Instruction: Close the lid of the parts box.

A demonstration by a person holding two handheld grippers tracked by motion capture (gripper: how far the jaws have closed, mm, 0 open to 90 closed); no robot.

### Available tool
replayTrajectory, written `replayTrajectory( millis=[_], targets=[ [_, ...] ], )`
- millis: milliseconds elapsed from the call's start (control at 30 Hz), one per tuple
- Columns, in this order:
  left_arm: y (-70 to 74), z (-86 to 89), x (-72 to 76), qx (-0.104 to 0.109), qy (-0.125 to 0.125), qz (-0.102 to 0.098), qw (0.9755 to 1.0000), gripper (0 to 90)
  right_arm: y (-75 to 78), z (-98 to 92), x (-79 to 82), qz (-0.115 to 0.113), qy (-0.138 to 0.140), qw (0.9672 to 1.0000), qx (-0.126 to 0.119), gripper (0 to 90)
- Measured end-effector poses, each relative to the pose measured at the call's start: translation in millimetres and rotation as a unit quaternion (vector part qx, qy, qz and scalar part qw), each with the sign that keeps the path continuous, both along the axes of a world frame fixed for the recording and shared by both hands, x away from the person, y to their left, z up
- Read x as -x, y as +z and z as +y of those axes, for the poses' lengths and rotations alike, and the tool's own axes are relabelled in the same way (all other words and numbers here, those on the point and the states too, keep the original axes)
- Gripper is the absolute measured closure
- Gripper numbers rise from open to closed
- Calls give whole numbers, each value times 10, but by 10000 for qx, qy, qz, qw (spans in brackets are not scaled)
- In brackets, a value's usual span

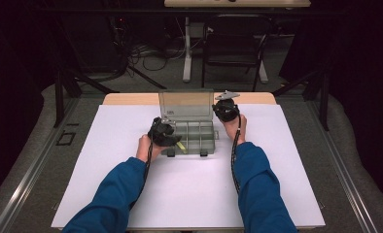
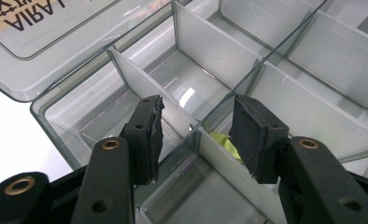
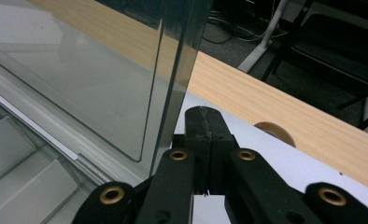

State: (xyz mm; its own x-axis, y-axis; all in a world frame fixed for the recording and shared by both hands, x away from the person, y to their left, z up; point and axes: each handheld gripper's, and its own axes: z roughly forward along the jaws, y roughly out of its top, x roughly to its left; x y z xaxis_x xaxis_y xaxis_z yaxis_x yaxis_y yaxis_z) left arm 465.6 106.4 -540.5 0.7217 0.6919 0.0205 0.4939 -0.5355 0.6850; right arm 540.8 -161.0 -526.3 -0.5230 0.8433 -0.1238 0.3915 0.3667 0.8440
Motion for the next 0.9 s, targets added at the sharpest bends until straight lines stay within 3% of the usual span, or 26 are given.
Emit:
replayTrajectory(
  millis=[333,400,433,467,700,900],
  targets=[
    [6,-4,-7,-5,-3,-31,10000,497,34,-16,33,-84,80,9999,-51,900],
    [24,-2,-5,28,37,-82,10000,426,34,-17,36,-93,86,9999,-50,900],
    [61,1,-2,66,105,-156,9998,426,34,-18,38,-90,93,9999,-41,900],
    [116,14,2,111,182,-305,9993,315,37,-20,47,-103,111,9999,-28,900],
    [448,158,-33,299,603,-796,9946,85,38,-32,74,-96,161,9998,-44,900],
    [660,278,-158,220,829,-883,9924,4,48,-34,101,-130,203,9997,-32,900]
  ],
)
